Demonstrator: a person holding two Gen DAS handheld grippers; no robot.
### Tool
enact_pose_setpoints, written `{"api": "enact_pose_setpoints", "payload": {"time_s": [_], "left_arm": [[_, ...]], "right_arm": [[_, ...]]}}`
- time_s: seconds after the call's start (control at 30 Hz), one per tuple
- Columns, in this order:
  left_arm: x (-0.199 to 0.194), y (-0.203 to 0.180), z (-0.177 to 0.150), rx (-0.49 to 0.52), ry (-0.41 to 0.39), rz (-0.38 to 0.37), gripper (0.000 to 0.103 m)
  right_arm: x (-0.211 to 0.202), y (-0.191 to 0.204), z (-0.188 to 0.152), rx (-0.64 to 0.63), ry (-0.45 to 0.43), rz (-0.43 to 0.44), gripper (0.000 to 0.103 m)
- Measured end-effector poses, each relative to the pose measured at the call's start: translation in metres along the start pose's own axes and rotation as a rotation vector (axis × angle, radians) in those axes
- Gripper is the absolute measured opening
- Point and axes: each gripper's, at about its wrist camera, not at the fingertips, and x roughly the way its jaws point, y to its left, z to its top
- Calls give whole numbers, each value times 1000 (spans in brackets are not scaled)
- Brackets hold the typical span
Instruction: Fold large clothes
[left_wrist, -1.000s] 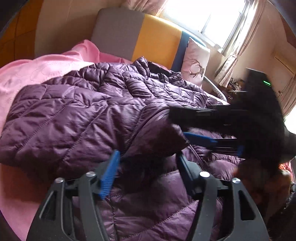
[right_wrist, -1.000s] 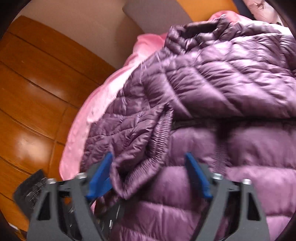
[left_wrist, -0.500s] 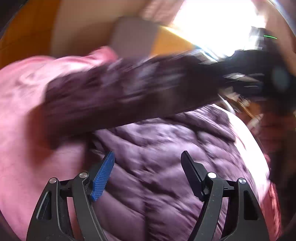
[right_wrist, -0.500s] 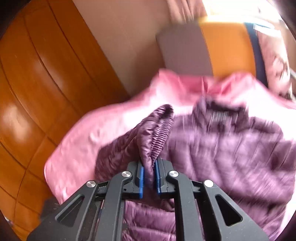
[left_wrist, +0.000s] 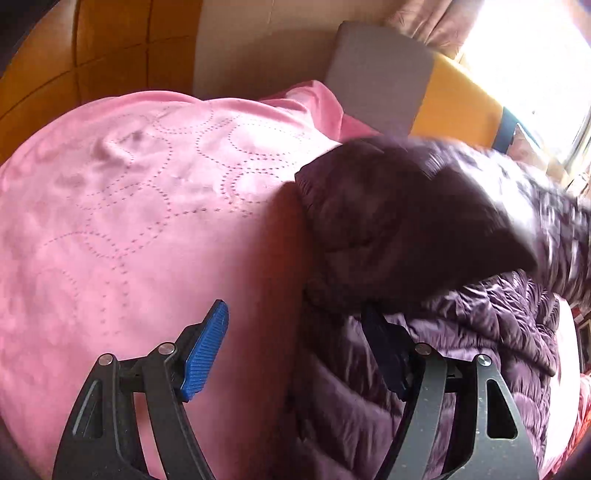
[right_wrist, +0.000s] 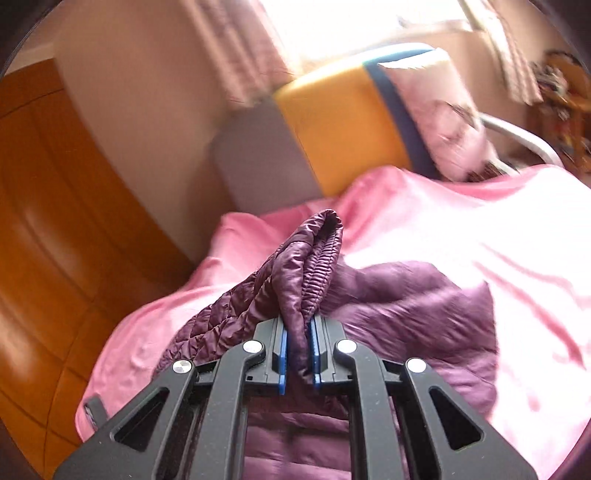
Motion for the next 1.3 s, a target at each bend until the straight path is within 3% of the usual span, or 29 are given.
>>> {"api": "enact_pose_setpoints", "payload": {"time_s": [0.27,0.4,0.43,0.47,0.53,0.7,0.77,0.87,1.0,1.17,1.3], "left_arm": [[21,-16,-8,86,59,43,73],[-1,-14,-7,109,-7,20,73],[-6,-15,-6,119,-30,14,73],[-12,-16,-4,133,-55,3,73],[-23,-24,2,171,-93,-28,73],[-36,-53,9,256,-148,-98,73],[-31,-65,12,267,-145,-108,73],[-17,-87,20,278,-124,-148,73],[17,-104,28,285,-50,-151,73],[65,-96,23,272,67,-125,75],[75,-89,16,265,66,-137,75]], "right_arm": [[22,-93,-42,123,123,-150,9],[30,-117,-53,133,140,-174,11],[30,-120,-52,131,135,-181,21],[27,-120,-51,125,122,-191,35],[12,-115,-51,94,94,-208,49],[-20,-79,-56,-54,-3,-221,59],[-16,-64,-59,-110,8,-201,65],[8,-51,-63,-180,44,-242,74],[42,-61,-64,-194,110,-300,79],[86,-69,-71,-250,177,-328,82],[111,-75,-76,-293,193,-347,83]]}}
